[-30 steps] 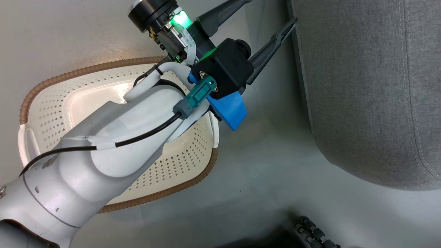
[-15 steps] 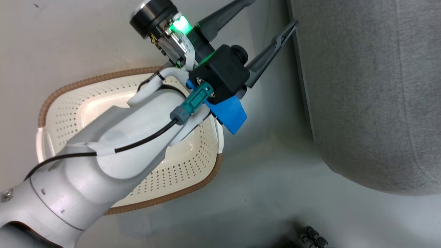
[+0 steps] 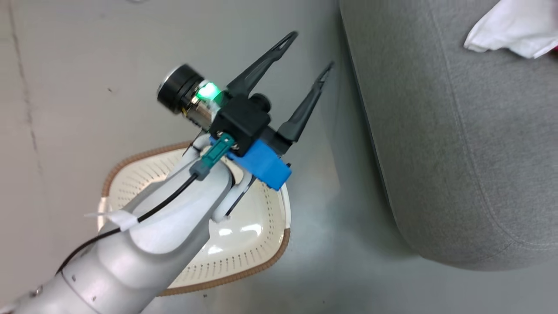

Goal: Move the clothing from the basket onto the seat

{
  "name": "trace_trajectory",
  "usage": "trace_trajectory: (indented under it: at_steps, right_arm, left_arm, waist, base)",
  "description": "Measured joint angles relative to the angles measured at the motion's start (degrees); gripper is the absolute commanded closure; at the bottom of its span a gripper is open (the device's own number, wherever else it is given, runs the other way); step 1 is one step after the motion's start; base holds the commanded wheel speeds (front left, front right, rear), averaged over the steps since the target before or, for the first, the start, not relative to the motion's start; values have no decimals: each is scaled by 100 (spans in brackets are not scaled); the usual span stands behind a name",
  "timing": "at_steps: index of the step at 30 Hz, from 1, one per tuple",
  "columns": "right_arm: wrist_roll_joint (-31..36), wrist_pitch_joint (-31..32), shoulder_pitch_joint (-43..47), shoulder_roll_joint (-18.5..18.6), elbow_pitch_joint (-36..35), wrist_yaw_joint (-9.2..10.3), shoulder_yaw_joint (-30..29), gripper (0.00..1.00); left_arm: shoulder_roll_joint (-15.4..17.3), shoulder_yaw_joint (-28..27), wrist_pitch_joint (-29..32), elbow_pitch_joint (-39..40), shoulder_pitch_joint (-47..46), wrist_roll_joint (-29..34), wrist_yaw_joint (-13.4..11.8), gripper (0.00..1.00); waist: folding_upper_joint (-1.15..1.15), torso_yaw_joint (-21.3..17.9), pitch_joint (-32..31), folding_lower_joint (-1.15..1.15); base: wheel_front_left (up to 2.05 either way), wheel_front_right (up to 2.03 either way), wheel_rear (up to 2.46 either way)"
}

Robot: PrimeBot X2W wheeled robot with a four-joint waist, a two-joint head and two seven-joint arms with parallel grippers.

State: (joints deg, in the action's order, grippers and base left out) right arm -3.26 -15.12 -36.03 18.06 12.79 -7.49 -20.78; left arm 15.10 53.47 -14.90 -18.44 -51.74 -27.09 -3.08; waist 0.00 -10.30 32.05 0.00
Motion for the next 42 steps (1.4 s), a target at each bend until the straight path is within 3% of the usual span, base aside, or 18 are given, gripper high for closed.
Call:
trace_trajectory:
  at_steps: [6, 12, 27, 42]
  right_arm:
    - [-42, -1, 677, -302, -513, 0, 494, 0]
    - [-149, -1, 1252, -664, -766, 0, 857, 0]
    - [-255, 0, 2575, -1146, -788, 1, 1284, 0]
    - [-249, -1, 3275, -1433, -660, 1, 1352, 0]
  left_arm:
    - [19, -761, -10, 282, 786, -8, -170, 0]
    - [14, -1567, -10, 500, 1623, 220, -135, 0]
    - [-400, -3515, -16, 564, 3376, 834, 263, 0]
    - [-955, -4655, -15, 569, 4413, 1622, 646, 0]
  waist:
    - [0, 158, -667, 0]
    - [0, 404, -1227, -1]
    - [0, 1104, -2304, -1]
    - [0, 1282, -2948, -1]
  base:
    - [0, 0, 0]
    - [0, 0, 0]
    - [0, 0, 0]
    - [0, 0, 0]
